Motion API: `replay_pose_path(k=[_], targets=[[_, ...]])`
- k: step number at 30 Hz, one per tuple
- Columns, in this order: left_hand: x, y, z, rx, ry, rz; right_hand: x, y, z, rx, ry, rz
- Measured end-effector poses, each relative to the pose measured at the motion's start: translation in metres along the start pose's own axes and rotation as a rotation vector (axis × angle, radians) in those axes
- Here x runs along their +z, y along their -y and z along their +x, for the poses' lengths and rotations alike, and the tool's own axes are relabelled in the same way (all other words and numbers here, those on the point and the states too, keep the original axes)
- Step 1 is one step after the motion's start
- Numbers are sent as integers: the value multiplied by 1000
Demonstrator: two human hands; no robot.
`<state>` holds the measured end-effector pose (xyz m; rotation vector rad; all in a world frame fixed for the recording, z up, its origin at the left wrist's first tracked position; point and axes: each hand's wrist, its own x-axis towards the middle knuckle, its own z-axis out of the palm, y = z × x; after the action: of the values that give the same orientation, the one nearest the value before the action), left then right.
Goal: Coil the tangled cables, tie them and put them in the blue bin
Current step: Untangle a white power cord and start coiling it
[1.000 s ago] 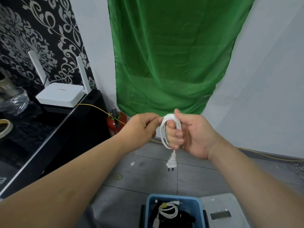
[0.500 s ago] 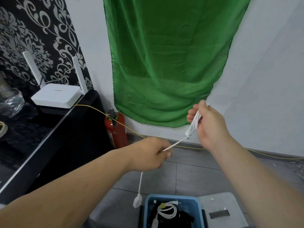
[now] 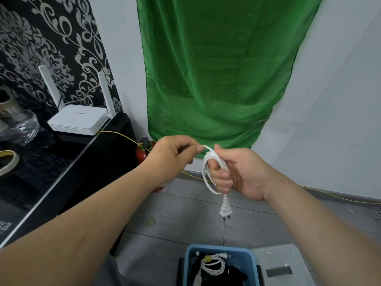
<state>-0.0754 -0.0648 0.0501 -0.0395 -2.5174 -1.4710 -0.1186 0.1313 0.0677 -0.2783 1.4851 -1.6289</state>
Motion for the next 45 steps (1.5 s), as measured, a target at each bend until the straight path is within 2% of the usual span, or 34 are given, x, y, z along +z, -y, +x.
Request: replay_pose_path(k=[3,6,10,13,15,18,23,25,27,30,32,35,40,43,45], targets=[[5,6,-4,-105,121,-9,7,6,1,-57,54,274],[15,9,-11,-230,309,40,8,10,2,-173,4,520],[26,9,-18,-319,482,75,-5,13,9,-321,-249,740],[33,9,-24,-277,628,142,-21,12,13,-375,-474,850],[37,5,-27,-282,668,112,-29,9,14,-378,-583,833],[44,-3,-28,-241,637,134,-36,0,17,-360,-646,692],[39,-9,-22,103,324,261,-33,-12,20,-332,-687,113],[31,-14,-17,223,176,268,-30,-17,18,-273,-635,-17],[24,-16,-14,271,85,268,-24,-21,17,-196,-523,-101],[18,-14,-10,237,43,247,-10,-25,18,-99,-367,-190],[12,-6,-6,226,35,269,-1,-26,21,-52,-340,-226],[8,6,-5,218,114,272,1,-25,21,-8,-294,-282],[10,-1,-22,298,339,301,7,-25,19,56,-92,-330],[2,0,-24,292,328,278,12,-23,21,92,-10,-281],[-5,3,-26,284,293,279,15,-20,25,117,-41,-266]])
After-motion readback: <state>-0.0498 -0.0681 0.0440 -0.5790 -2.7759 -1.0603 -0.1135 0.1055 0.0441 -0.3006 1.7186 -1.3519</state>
